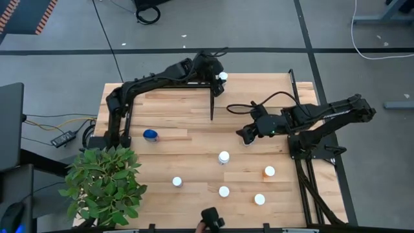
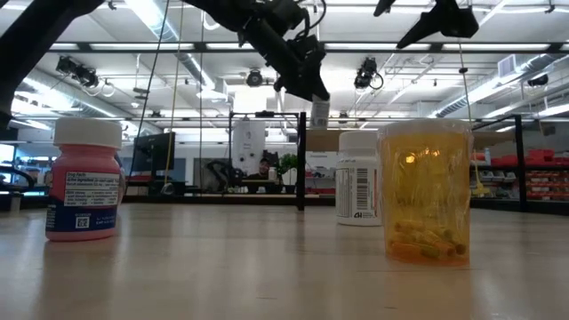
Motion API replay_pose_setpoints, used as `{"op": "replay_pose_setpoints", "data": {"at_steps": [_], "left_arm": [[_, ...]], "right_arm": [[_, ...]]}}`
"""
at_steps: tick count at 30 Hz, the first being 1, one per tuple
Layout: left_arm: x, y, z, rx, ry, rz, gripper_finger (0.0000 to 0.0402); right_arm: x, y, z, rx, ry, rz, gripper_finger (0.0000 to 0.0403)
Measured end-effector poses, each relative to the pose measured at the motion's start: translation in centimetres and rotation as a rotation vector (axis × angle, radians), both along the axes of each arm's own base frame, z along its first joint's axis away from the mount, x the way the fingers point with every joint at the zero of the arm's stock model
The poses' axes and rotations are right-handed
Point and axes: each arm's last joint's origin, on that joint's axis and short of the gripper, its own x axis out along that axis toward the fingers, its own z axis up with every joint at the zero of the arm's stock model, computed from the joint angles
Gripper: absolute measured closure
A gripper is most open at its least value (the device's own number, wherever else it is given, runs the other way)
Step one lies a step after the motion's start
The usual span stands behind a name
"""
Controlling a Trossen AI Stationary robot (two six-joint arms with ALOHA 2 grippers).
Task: Pick and place medicine bottles onto shelf by color
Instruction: Put the left white and blue medicine bottle on the shelf
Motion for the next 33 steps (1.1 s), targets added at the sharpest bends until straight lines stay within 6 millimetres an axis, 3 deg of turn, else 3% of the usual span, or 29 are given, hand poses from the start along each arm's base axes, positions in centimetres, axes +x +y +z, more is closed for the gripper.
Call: {"op": "replay_pose_setpoints", "data": {"at_steps": [11,22,33], "left_arm": [[-0.4,1.9,0.5,0.063,-0.079,0.031,0.0201],[1.1,2.4,-1.8,0.003,-0.108,0.032,0.0191],[0.8,3.0,-1.8,0.034,-0.099,0.031,0.0193]], "right_arm": [[-0.1,0.7,0.0,0.042,-0.013,-0.009,0.0118],[0.0,0.8,0.2,0.027,-0.039,0.005,0.0118],[0.0,0.8,0.2,0.007,-0.041,-0.006,0.0118]]}}
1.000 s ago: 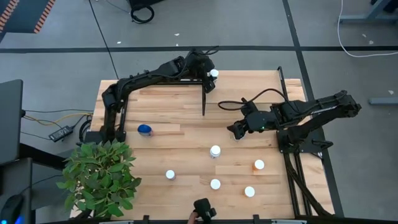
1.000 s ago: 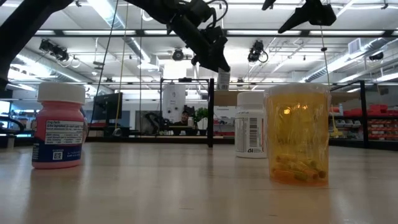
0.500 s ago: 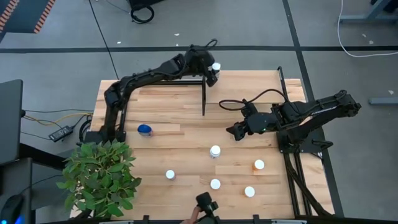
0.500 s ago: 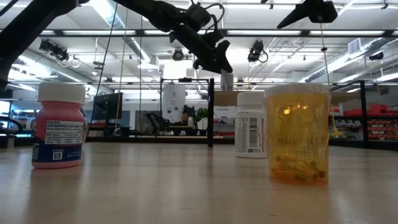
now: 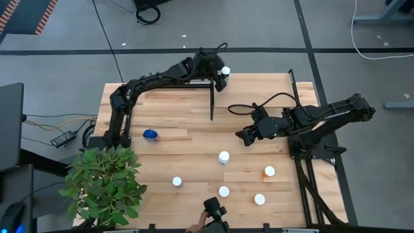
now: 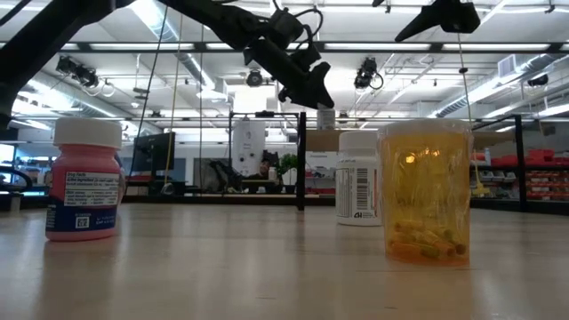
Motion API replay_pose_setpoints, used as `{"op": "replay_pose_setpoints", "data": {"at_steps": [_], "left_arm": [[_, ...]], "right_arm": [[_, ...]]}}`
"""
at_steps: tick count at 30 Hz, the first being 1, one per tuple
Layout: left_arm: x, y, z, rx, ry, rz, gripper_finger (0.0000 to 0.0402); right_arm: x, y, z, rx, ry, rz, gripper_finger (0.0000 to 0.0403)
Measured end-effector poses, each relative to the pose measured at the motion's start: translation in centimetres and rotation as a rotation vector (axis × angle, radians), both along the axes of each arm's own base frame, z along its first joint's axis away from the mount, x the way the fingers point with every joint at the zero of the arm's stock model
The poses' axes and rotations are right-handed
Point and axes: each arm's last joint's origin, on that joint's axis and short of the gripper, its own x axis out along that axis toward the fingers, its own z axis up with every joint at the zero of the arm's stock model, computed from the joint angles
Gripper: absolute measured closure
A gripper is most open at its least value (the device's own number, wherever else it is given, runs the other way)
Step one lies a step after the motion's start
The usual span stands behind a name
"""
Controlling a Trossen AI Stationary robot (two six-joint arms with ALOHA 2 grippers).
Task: Pick and place medicine bottles onto shelf by color
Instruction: Put the left white and blue medicine bottle on the shelf
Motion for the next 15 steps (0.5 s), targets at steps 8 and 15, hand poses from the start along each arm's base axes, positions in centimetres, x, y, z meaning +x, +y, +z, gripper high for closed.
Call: {"op": "replay_pose_setpoints", "data": {"at_steps": [8,15], "left_arm": [[-0.9,1.2,-0.1,-0.007,0.018,0.031,0.0197],[-1.0,1.3,-0.2,-0.010,0.025,0.033,0.0192]], "right_arm": [[0.0,0.0,0.0,-0.005,0.000,-0.004,0.0118],[0.0,-0.1,0.0,-0.014,-0.003,-0.013,0.0118]]}}
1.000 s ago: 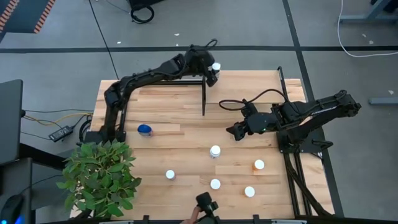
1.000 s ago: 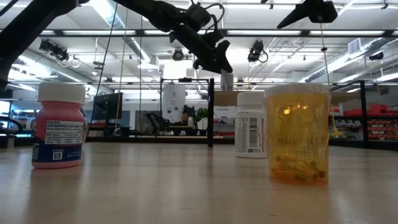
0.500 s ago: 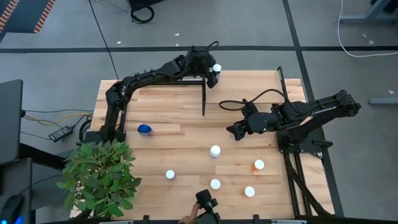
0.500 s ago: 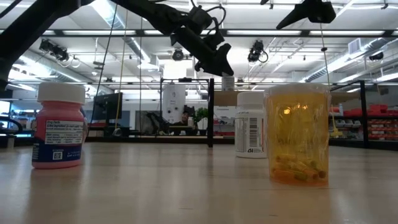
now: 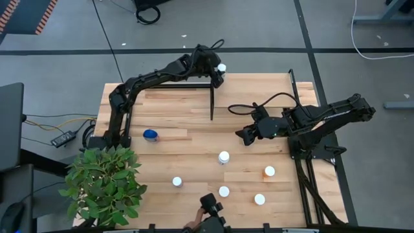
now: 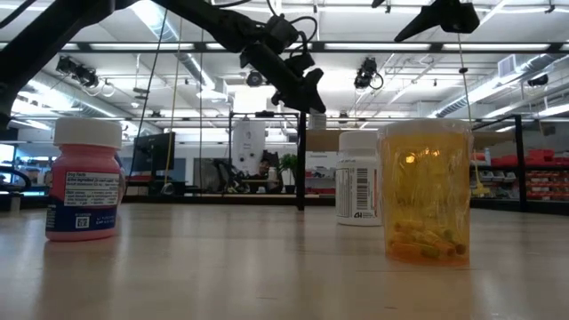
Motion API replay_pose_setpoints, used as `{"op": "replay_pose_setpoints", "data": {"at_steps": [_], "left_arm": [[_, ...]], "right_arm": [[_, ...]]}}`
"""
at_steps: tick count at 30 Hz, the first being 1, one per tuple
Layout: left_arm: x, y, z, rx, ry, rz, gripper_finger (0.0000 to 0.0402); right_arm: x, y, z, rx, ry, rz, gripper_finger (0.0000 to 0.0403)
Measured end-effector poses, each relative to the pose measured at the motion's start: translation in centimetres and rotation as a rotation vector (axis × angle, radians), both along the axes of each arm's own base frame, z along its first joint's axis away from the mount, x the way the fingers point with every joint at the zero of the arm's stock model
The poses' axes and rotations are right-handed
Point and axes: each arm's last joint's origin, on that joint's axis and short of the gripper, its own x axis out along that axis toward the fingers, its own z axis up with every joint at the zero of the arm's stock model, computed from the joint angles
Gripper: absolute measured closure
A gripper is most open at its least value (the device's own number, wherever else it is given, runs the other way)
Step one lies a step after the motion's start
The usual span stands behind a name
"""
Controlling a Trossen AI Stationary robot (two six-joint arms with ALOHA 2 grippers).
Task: Pick and place medicine bottles onto shelf by color
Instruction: Put the left white and blue medicine bottle on the shelf
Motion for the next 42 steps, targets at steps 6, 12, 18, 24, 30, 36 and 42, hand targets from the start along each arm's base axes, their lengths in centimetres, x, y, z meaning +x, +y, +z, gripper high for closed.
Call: {"op": "replay_pose_setpoints", "data": {"at_steps": [6,12,18,24,30,36,42], "left_arm": [[0.23,-0.22,-0.34,-0.010,0.011,-0.006,0.0193],[0.25,-0.24,-0.33,-0.009,0.010,-0.007,0.0199],[0.31,-0.42,-0.41,-0.015,0.017,-0.009,0.0186],[0.37,-0.60,-0.48,-0.024,0.021,-0.010,0.0178],[0.48,-0.85,-0.54,-0.048,0.016,-0.003,0.0176],[0.45,-0.82,-0.54,-0.047,0.017,-0.002,0.0155],[0.31,-0.61,-0.55,-0.048,0.019,0.002,0.0117]], "right_arm": [[0.00,0.00,0.00,-0.001,0.000,-0.001,0.0118],[0.00,0.00,0.00,-0.001,0.000,-0.001,0.0118],[0.00,-0.03,0.00,-0.013,0.000,-0.004,0.0118],[0.00,-0.04,0.01,-0.017,0.000,-0.003,0.0118],[0.01,-0.04,0.03,-0.020,-0.001,-0.001,0.0118],[0.02,-0.03,0.03,-0.020,-0.001,0.000,0.0118],[0.02,-0.03,0.03,-0.025,0.000,0.005,0.0118]]}}
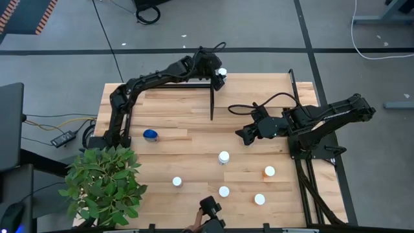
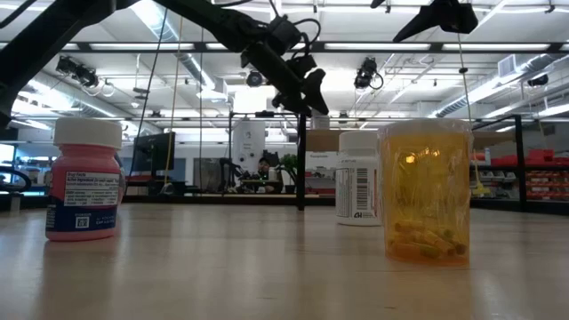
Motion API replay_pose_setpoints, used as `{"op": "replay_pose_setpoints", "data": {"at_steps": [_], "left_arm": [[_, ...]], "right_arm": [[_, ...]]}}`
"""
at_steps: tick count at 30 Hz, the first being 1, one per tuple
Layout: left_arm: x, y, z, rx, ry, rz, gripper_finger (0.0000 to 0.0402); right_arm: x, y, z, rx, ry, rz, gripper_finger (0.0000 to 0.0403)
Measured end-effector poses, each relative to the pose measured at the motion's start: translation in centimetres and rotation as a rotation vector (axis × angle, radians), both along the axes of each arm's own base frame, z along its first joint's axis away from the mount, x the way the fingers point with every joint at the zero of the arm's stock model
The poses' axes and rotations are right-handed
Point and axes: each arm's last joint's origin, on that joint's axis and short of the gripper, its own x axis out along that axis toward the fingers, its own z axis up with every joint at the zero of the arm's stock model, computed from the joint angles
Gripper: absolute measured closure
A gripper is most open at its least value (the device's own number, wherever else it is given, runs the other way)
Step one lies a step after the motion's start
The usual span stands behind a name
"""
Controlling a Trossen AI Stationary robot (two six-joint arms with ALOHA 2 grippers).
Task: Pick and place medicine bottles onto shelf by color
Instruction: Put the left white and blue medicine bottle on the shelf, then put the white blue medicine bottle on the shelf
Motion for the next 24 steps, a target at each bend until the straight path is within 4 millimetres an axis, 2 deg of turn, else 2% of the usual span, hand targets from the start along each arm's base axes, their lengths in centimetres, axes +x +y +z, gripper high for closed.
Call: {"op": "replay_pose_setpoints", "data": {"at_steps": [8,17,24], "left_arm": [[0.1,-0.9,1.7,0.002,0.057,-0.036,0.0085],[-0.6,-2.5,4.2,-0.024,0.179,-0.088,0.0079],[-1.7,-5.8,8.2,-0.098,0.263,-0.123,0.0079]], "right_arm": [[0.0,0.0,0.0,-0.018,0.006,0.016,0.0118],[0.0,0.0,0.0,-0.027,0.009,0.025,0.0118],[-0.1,0.0,-0.2,0.040,0.015,-0.008,0.0118]]}}
